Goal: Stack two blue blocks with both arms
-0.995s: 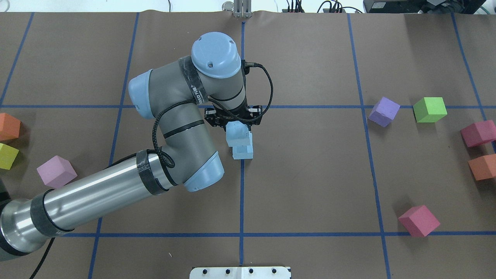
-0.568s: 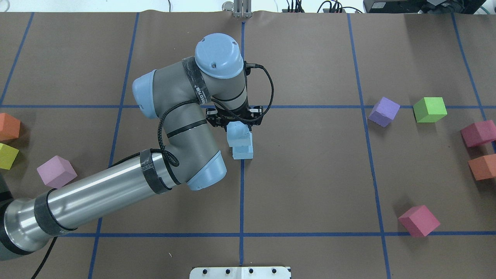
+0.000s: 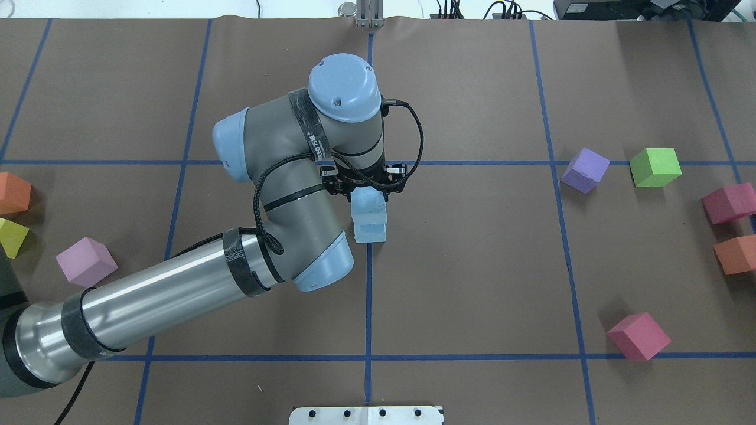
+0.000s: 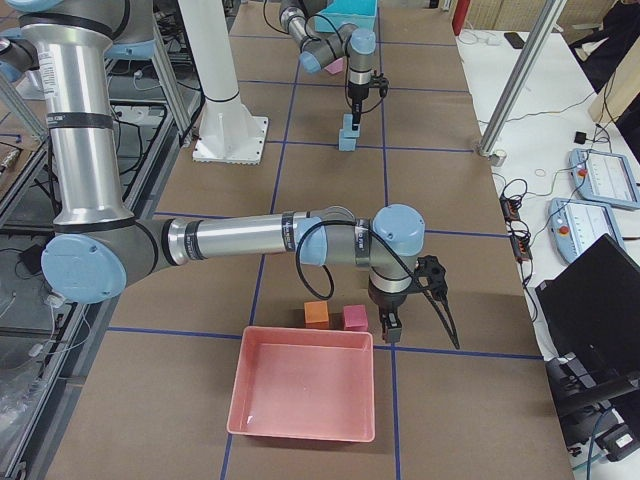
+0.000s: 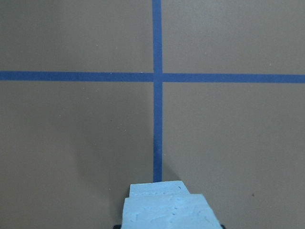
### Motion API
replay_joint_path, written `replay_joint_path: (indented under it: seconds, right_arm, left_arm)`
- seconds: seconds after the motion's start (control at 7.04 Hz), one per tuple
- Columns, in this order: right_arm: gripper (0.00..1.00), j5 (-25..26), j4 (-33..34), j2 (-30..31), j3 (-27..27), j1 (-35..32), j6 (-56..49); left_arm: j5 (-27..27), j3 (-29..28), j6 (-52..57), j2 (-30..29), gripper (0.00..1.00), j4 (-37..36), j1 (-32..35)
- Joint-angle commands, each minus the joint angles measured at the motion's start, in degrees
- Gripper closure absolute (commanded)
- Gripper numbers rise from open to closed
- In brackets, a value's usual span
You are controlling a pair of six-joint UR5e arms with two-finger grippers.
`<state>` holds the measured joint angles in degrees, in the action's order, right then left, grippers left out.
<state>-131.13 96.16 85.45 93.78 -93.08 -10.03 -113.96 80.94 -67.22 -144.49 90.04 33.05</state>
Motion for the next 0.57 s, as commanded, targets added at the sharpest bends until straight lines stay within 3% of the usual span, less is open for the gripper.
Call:
replay_joint_path:
  seconds: [0.0,0.43]
  right_arm:
    - [0.00,0.00,0.00,-0.10,-0.09,0.00,0.01]
    - [0.00,0.00,0.00,-0.11,-0.18,0.00,0.01]
  left_arm:
    - [0.32,0.53,-0.02,0.26,0.33,-0.31,-0.09]
    - [0.32,0.53,-0.11,0.61,0.33,-0.31,-0.26]
